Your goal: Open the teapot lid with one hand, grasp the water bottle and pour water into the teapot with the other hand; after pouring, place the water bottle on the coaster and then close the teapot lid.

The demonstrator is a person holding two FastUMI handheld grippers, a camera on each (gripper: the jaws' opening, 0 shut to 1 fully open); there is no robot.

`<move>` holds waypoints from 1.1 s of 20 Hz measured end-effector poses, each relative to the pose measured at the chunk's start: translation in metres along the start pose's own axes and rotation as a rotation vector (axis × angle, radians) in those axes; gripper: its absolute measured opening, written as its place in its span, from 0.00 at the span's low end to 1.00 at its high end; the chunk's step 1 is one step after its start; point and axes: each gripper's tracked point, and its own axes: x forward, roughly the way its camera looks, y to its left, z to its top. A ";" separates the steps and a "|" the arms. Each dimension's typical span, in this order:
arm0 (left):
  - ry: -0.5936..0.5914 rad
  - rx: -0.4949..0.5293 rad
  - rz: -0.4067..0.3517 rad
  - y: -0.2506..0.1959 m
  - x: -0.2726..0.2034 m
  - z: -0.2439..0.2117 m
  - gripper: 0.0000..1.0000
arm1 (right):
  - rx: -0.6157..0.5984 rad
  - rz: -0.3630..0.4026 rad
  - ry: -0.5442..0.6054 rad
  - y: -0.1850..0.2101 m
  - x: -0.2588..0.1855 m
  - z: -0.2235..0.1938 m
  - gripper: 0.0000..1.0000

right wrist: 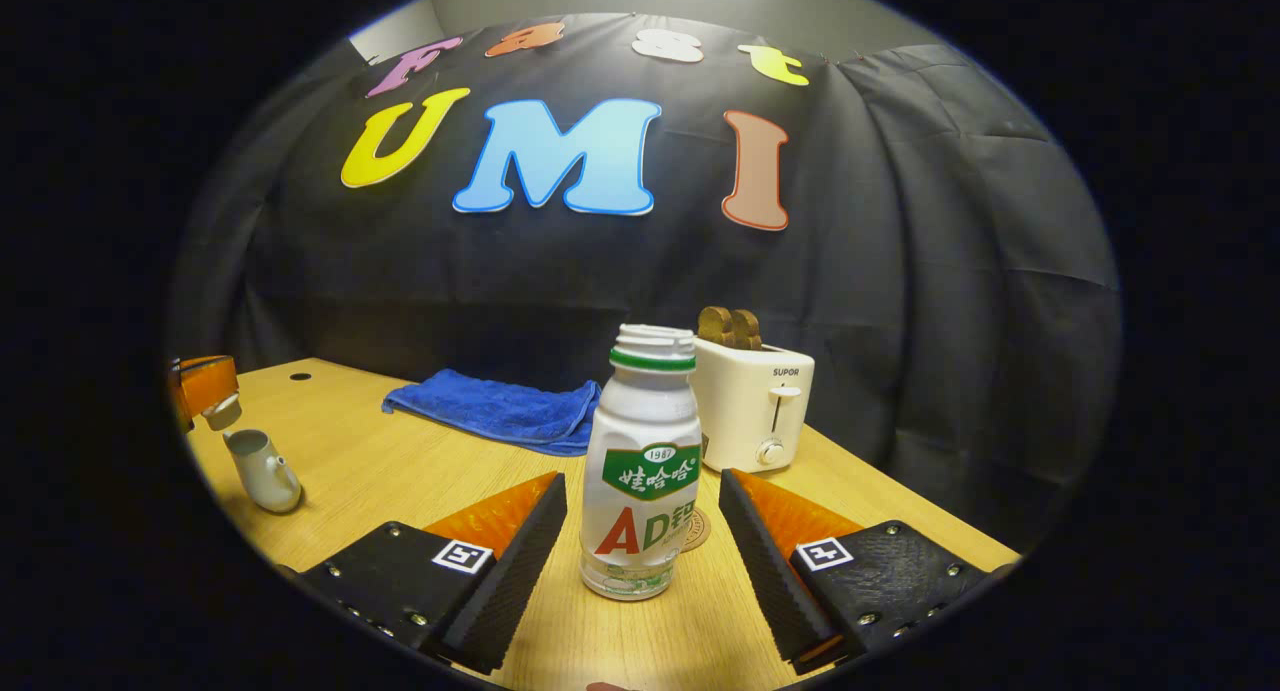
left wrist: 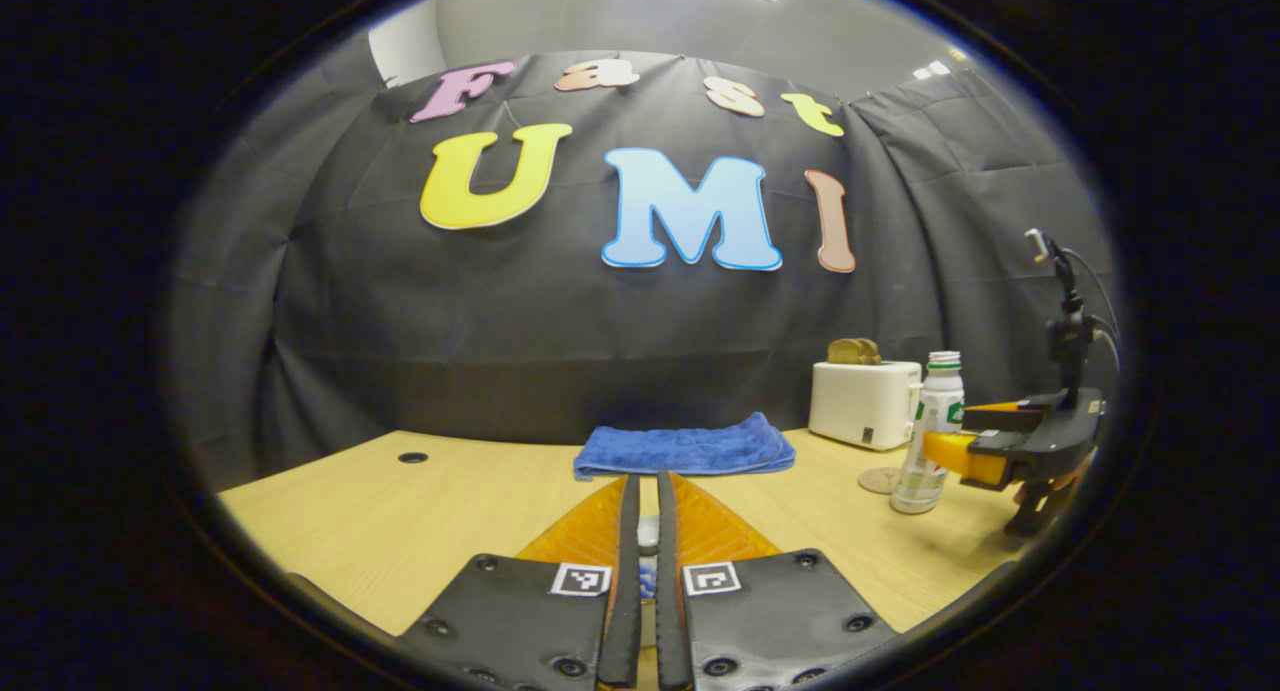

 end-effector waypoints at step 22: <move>-0.053 -0.042 -0.076 -0.005 -0.105 0.027 0.17 | -0.367 0.135 -0.108 0.077 -0.051 0.031 0.72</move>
